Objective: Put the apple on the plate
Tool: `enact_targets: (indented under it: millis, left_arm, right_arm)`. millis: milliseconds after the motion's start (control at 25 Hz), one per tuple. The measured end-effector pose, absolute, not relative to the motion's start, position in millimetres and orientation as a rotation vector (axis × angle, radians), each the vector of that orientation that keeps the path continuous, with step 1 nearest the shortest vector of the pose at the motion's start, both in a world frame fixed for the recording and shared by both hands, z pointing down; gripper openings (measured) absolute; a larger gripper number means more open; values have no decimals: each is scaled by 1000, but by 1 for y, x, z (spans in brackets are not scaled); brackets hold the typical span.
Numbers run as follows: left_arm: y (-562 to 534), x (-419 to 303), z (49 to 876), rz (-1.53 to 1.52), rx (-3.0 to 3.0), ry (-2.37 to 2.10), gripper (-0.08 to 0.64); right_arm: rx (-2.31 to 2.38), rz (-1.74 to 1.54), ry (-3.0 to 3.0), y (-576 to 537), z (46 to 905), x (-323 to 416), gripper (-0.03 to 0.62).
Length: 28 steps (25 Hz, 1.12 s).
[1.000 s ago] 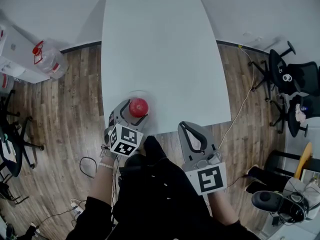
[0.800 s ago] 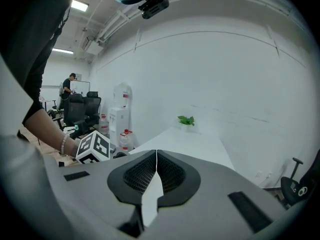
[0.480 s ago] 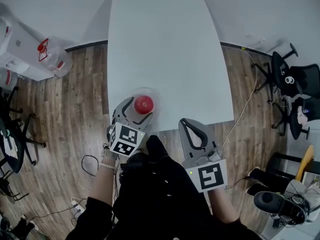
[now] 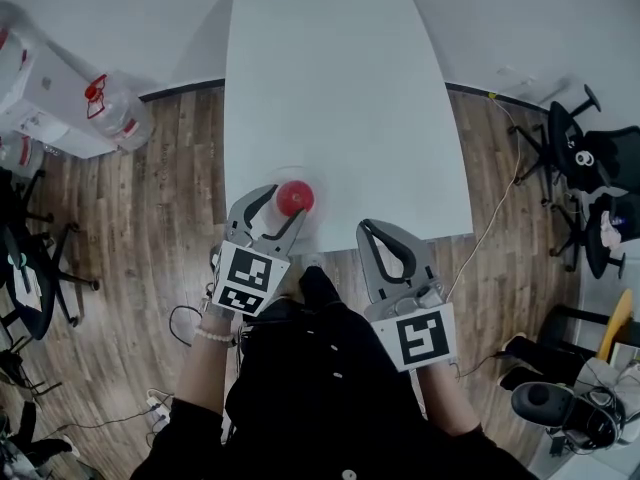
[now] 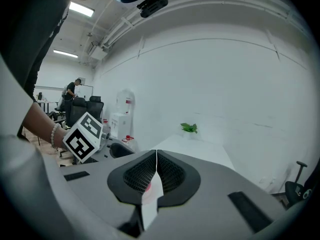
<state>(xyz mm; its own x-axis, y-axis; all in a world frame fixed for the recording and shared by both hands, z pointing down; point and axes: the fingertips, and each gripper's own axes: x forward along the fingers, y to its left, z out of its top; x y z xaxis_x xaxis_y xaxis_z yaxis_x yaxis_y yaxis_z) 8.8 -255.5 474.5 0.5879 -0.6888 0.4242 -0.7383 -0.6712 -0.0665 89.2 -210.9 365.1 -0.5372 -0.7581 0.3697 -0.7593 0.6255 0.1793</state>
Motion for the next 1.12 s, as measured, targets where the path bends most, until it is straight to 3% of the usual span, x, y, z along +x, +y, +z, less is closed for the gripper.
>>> enact_targets:
  millis: [400,1120]
  left_arm:
    - [-254,-7,413,572,2712,-1374,52]
    - [-235,-19,347,541,2788,-1472,23]
  right_arm:
    - [1219,-50,-2470,-213,350,87,41]
    - [1213,-138,-2509,-214,330,75,41]
